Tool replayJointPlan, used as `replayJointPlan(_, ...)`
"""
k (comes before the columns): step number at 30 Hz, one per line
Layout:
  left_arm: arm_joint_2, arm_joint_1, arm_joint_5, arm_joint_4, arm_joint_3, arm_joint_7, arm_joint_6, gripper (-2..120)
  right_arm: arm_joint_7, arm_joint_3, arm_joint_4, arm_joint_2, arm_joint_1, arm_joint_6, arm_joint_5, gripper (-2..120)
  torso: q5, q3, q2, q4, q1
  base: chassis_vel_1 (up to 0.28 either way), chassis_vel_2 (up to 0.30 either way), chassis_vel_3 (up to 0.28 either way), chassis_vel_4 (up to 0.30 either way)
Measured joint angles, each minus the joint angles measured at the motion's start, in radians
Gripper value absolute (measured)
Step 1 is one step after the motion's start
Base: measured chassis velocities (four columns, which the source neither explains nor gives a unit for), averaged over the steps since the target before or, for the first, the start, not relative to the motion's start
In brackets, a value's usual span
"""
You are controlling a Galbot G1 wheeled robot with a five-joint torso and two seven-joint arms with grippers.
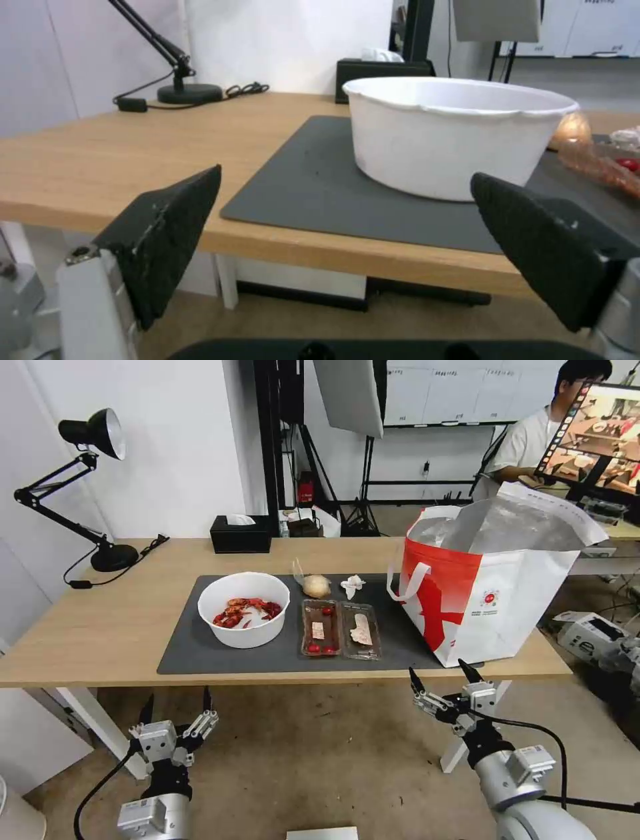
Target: Pick up the trash from the table and place it into the takeout bag.
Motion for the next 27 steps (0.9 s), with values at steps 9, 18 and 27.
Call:
replayJointPlan(9,0.001,0.006,-0.013,-0.005,0.002,0.004,-0.002,100,0.015,-0.025,0.0,-0.013,0.001,0.0,0.055,100,0.0,0.0,0.0,-0.0001,0.0,0.0,0.0,0.0,0.0)
replayJointPlan(18,0.002,0.005,-0.02,-0.004,-0.001,0.005,-0.002,100,0.178,-0.125,0.015,-0.074,0.063,-0.104,0.427,100,0.0,0.0,0.0,0.0001,0.0,0.0,0.0,0.0,0.0)
replayJointPlan(27,0.003,-0.001,-0.03,0.01,0.0,0.006,0.003,100,0.55,-0.257,0.038,-0.103,0.222,-0.179,1.054,100,-0.0001,0.0,0.0,0.0,0.0,0.0,0.0,0.0,0.0)
